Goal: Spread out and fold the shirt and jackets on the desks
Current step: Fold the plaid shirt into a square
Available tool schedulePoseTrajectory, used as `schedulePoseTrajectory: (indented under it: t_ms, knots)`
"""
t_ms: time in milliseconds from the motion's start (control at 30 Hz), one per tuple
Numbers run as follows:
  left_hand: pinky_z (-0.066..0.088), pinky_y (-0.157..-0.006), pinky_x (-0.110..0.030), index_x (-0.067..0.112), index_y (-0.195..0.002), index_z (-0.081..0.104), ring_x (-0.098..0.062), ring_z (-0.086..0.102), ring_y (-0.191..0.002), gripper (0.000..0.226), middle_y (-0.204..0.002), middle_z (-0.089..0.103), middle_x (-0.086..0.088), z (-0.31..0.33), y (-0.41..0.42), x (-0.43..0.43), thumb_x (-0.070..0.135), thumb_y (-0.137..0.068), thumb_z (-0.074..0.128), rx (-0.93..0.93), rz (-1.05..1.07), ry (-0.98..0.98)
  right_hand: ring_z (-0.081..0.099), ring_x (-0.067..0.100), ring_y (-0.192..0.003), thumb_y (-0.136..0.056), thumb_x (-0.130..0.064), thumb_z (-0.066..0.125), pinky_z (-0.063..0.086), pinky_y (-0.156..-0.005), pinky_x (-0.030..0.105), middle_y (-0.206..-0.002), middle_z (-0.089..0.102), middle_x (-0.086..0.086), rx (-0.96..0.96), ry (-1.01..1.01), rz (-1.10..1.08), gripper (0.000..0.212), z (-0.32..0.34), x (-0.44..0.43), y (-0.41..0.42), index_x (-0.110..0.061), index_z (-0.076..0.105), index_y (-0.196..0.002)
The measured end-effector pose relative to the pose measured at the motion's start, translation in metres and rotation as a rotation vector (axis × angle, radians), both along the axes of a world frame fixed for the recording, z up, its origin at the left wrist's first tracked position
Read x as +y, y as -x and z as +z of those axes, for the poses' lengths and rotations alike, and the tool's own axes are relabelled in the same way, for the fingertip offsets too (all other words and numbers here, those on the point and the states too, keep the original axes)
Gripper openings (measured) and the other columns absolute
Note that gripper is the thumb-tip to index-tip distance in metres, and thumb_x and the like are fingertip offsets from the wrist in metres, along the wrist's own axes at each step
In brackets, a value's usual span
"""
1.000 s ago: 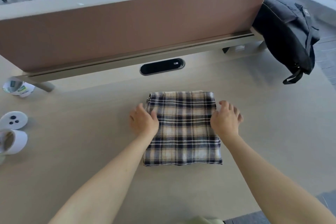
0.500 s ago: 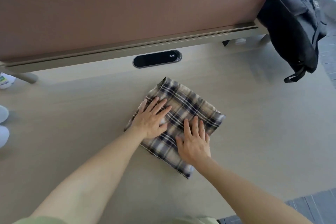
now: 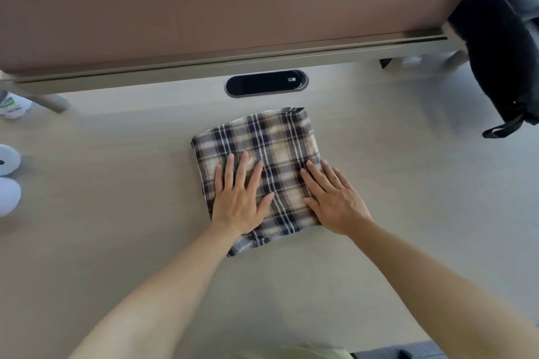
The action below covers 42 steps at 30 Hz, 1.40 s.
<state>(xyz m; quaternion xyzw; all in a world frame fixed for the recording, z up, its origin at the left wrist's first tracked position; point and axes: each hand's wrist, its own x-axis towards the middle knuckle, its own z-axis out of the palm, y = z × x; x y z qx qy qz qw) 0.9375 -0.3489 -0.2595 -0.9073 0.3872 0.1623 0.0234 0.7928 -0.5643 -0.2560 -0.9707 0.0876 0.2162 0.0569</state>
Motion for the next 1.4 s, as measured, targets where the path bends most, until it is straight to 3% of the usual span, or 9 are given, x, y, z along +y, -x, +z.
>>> schedulePoseTrajectory:
  t_ms: [133,333,767,900,1000,1100,1167,1233,1400]
  knots:
    - [0.002,-0.123,-0.055,0.015,-0.158,0.021,-0.035,-0.003,-0.153,0.08,-0.166,0.004,-0.011,0.002,-0.039,-0.001,0.065,-0.096,0.021,-0.012,-0.179,0.108,-0.028,0.025,-0.148,-0.104,-0.057,0.014,-0.015,-0.119,0.051,-0.165,-0.019,-0.004,0.018,0.004,-0.068,0.065,0.014,0.002,0.003,-0.028,-0.005,-0.159]
    - [0.007,-0.123,-0.054,0.019,-0.157,0.02,-0.033,0.003,-0.153,0.076,-0.166,0.012,-0.011,0.013,-0.066,-0.021,0.064,-0.096,0.025,-0.091,0.053,0.139,-0.008,0.032,-0.153,-0.103,-0.052,0.033,0.0,-0.123,0.051,-0.167,-0.002,0.01,-0.341,-0.072,-0.09,0.066,0.025,0.016,-0.074,-0.023,0.017,-0.159]
    - [0.007,-0.123,-0.053,0.023,-0.157,0.019,-0.031,0.003,-0.153,0.076,-0.166,0.011,-0.008,-0.003,-0.091,-0.021,0.067,-0.095,0.021,-0.083,0.041,0.038,-0.031,0.028,-0.148,-0.095,-0.07,0.01,-0.007,-0.122,0.053,-0.161,-0.032,-0.001,-0.038,0.026,-0.087,0.068,-0.001,-0.005,-0.124,-0.046,-0.012,-0.155]
    - [0.024,-0.117,-0.059,0.021,-0.147,0.039,-0.043,0.021,-0.143,0.065,-0.153,0.024,-0.022,0.014,-0.072,-0.01,0.055,-0.092,0.048,-0.031,0.188,0.232,0.001,0.04,-0.15,-0.093,-0.067,0.038,0.016,-0.117,0.059,-0.165,-0.009,0.013,-0.157,0.019,-0.188,0.074,0.017,0.004,-0.101,-0.04,0.009,-0.155]
    - [0.031,-0.112,-0.044,0.036,-0.139,0.046,-0.032,0.029,-0.137,0.051,-0.151,0.023,-0.014,0.03,-0.055,0.006,0.045,-0.092,0.062,0.245,0.6,0.35,0.033,0.039,-0.134,-0.092,-0.053,0.057,0.035,-0.11,0.055,-0.151,0.017,0.013,-0.166,-0.263,-0.581,0.073,0.029,0.012,-0.077,-0.043,0.014,-0.151]
    - [0.051,-0.085,-0.029,0.027,-0.093,0.071,-0.018,0.058,-0.098,0.015,-0.12,0.06,-0.003,0.042,-0.061,0.017,0.013,-0.089,0.071,0.599,0.94,0.588,0.061,0.023,-0.093,-0.096,-0.034,0.061,0.055,-0.077,0.032,-0.134,0.029,0.005,-0.226,-0.599,-0.846,0.071,0.043,0.015,-0.066,-0.05,0.017,-0.15]
    - [0.052,-0.083,-0.032,0.022,-0.082,0.071,-0.021,0.061,-0.094,0.025,-0.101,0.067,-0.002,0.05,-0.065,0.024,-0.003,-0.086,0.069,0.827,1.042,0.609,0.059,0.016,-0.073,-0.098,-0.027,0.06,0.052,-0.061,0.022,-0.132,0.03,0.006,-0.195,-0.656,-0.861,0.073,0.047,0.016,-0.064,-0.052,0.017,-0.151]
    - [0.047,-0.103,-0.044,0.022,-0.089,0.074,-0.024,0.061,-0.109,0.034,-0.11,0.067,-0.002,0.056,-0.065,0.031,-0.01,-0.083,0.065,1.023,1.044,0.563,0.054,0.013,-0.062,-0.097,-0.02,0.061,0.053,-0.058,0.023,-0.134,0.034,0.011,-0.135,-0.701,-0.838,0.074,0.047,0.016,-0.06,-0.051,0.021,-0.151]
    - [0.041,-0.11,-0.048,0.032,-0.11,0.072,-0.024,0.058,-0.118,0.033,-0.13,0.063,-0.004,0.072,-0.038,0.054,0.007,-0.088,0.067,1.226,1.024,0.555,0.044,0.009,-0.046,-0.095,-0.006,0.06,0.041,-0.043,0.024,-0.116,0.066,0.015,-0.053,-0.957,-0.956,0.059,0.063,0.022,-0.03,-0.034,0.046,-0.145]
